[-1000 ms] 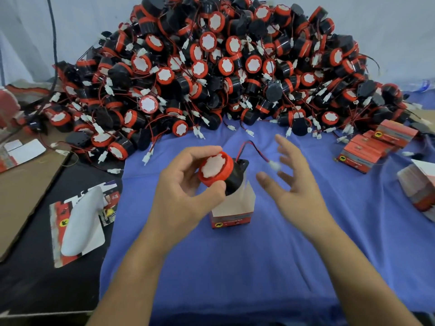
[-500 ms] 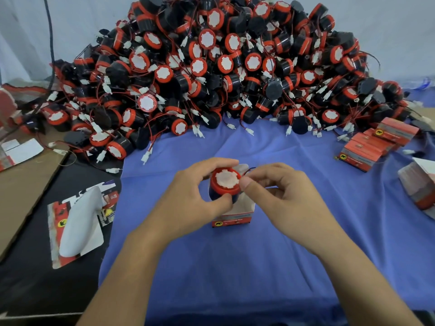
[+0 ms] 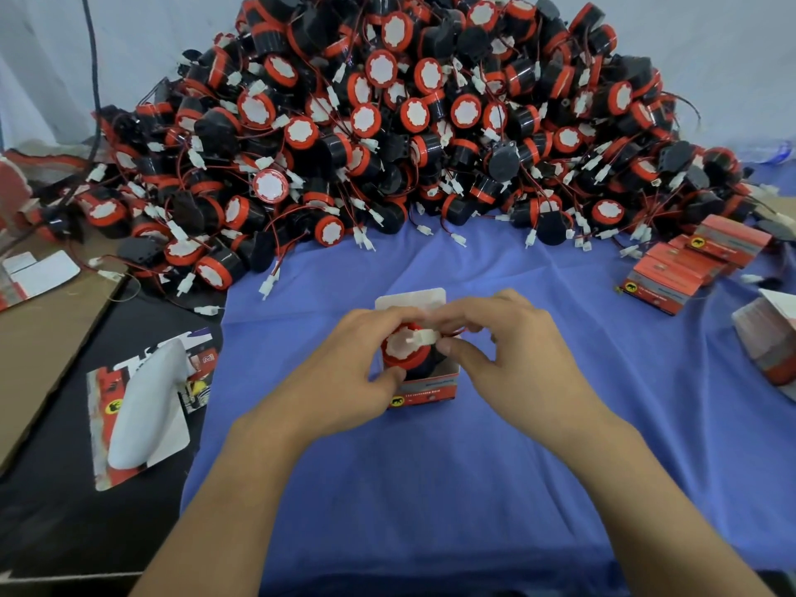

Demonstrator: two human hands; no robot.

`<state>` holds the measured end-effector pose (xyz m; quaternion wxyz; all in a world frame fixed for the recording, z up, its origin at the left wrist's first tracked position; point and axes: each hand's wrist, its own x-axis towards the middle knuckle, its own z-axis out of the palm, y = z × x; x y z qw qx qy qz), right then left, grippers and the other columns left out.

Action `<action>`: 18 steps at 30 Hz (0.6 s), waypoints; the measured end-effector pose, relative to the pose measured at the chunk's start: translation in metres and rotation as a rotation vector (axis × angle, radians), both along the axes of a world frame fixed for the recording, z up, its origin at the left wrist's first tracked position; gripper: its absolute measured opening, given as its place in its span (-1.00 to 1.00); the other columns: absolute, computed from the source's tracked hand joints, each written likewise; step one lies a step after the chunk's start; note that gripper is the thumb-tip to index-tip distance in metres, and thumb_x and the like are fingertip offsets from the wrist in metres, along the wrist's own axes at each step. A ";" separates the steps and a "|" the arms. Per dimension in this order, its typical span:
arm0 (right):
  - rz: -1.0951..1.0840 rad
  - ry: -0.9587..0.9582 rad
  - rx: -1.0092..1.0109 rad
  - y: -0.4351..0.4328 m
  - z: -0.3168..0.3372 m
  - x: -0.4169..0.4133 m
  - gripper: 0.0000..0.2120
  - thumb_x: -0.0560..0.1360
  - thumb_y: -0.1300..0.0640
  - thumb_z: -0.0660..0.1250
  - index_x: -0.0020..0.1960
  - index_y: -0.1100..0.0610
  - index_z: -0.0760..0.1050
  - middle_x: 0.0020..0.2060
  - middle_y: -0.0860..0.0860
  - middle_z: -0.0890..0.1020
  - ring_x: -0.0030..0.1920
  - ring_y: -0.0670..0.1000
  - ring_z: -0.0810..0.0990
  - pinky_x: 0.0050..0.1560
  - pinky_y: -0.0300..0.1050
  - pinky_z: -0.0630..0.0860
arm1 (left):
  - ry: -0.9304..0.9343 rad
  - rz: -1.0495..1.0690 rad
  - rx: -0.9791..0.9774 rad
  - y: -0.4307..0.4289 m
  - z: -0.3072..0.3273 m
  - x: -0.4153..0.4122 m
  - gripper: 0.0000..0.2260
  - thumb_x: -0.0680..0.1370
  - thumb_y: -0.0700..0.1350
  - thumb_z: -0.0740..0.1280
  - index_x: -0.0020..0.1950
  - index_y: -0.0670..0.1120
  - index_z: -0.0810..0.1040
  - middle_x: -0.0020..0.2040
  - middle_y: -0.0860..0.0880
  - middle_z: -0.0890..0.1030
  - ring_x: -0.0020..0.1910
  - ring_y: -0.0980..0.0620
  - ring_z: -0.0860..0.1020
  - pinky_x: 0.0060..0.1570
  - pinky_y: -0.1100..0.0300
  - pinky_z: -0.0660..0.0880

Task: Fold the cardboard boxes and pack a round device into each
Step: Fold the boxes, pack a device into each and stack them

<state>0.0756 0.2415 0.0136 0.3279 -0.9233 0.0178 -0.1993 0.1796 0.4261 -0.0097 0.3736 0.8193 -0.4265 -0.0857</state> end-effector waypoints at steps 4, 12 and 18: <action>0.046 -0.132 0.041 0.006 0.002 0.011 -0.81 0.59 0.11 0.43 0.01 -0.20 0.63 -0.06 -0.43 0.62 0.10 -0.17 0.56 0.13 -0.39 0.41 | -0.017 -0.003 -0.017 -0.001 -0.001 0.002 -0.47 0.49 -0.31 0.38 0.25 0.28 0.47 0.18 0.35 0.48 0.23 0.41 0.37 0.11 0.47 0.34; 0.040 -0.097 0.259 0.018 0.011 0.029 -0.81 0.61 0.20 0.37 0.05 -0.10 0.59 -0.09 -0.24 0.67 0.01 -0.14 0.63 -0.06 -0.30 0.55 | 0.032 0.000 0.049 -0.001 -0.010 0.001 -0.63 0.55 -0.29 0.34 0.18 0.17 0.51 0.17 0.18 0.47 0.28 0.26 0.32 0.19 0.41 0.36; 0.055 0.069 0.185 0.021 0.007 0.035 -0.91 0.63 0.17 0.33 0.04 0.00 0.55 -0.18 -0.14 0.67 -0.14 -0.18 0.62 -0.12 -0.30 0.52 | 0.004 -0.024 0.020 -0.007 -0.008 -0.005 -0.65 0.64 -0.20 0.28 -0.09 0.29 0.42 -0.04 0.35 0.48 0.15 0.18 0.38 0.09 0.44 0.31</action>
